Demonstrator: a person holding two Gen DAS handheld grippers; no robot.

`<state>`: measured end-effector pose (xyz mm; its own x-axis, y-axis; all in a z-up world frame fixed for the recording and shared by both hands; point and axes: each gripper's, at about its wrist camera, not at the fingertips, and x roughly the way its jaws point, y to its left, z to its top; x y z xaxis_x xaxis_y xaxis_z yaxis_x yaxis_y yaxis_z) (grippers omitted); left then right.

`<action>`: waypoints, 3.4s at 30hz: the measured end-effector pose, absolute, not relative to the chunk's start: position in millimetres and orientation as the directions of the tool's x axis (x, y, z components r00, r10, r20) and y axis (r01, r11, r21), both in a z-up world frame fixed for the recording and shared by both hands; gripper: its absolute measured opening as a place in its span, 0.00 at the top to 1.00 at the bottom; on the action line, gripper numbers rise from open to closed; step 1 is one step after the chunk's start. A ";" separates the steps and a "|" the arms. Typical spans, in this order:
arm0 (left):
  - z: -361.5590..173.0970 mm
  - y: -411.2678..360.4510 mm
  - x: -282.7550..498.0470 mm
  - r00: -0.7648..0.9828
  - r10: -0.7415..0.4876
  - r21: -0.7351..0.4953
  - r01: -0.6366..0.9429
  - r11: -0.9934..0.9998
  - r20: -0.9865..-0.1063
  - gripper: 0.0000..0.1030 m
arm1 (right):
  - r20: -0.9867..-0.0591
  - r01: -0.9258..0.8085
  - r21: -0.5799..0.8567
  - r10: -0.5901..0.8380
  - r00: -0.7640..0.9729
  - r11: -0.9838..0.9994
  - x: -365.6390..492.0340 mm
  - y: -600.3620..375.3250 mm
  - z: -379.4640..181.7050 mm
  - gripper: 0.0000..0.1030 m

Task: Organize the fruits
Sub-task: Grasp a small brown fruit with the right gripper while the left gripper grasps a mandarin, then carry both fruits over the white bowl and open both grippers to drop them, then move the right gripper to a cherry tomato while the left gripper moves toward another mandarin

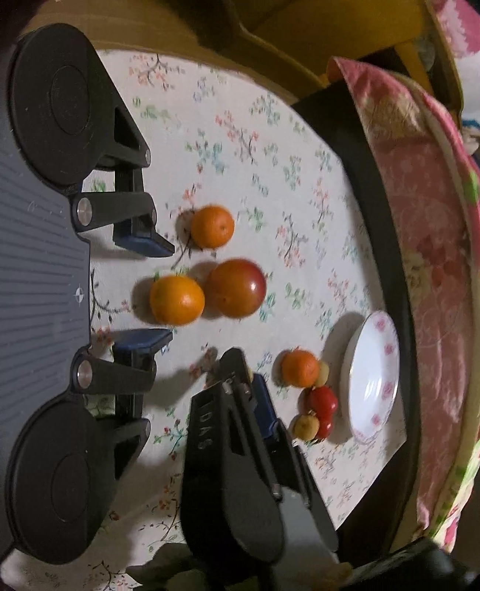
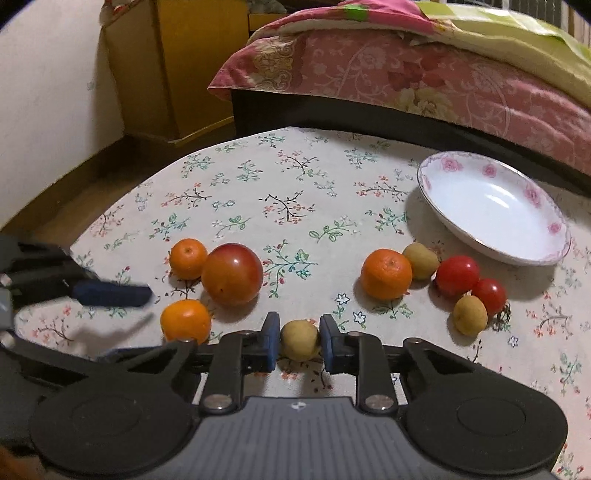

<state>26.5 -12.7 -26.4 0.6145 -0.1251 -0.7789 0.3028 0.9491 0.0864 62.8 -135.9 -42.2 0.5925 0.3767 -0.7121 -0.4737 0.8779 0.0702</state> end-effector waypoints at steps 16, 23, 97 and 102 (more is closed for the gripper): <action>-32.7 -14.5 42.0 0.619 -0.130 0.070 0.289 0.955 -0.775 0.48 | -0.706 -0.486 0.134 0.428 0.565 0.864 63.1 -150.9 -48.8 0.79; -32.4 -16.3 41.1 0.612 -0.143 0.065 0.304 0.951 -0.778 0.59 | -0.714 -0.467 0.141 0.417 0.563 0.873 58.0 -155.5 -48.4 0.79; 25.3 -93.7 175.6 0.714 -0.258 0.044 0.375 0.926 -0.650 0.43 | -0.573 -0.193 0.177 0.260 0.777 0.965 147.3 -257.5 5.7 0.73; 31.1 -81.6 159.0 0.707 -0.269 0.026 0.377 0.926 -0.654 0.43 | -0.577 -0.195 0.194 0.272 0.770 0.962 125.7 -250.9 10.5 0.72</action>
<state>159.0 -81.6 31.1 0.7069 -0.2691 -0.6541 0.3769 0.9259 0.0263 125.7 -250.9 10.5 0.7703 0.2723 -0.5766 -0.1949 0.9615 0.1937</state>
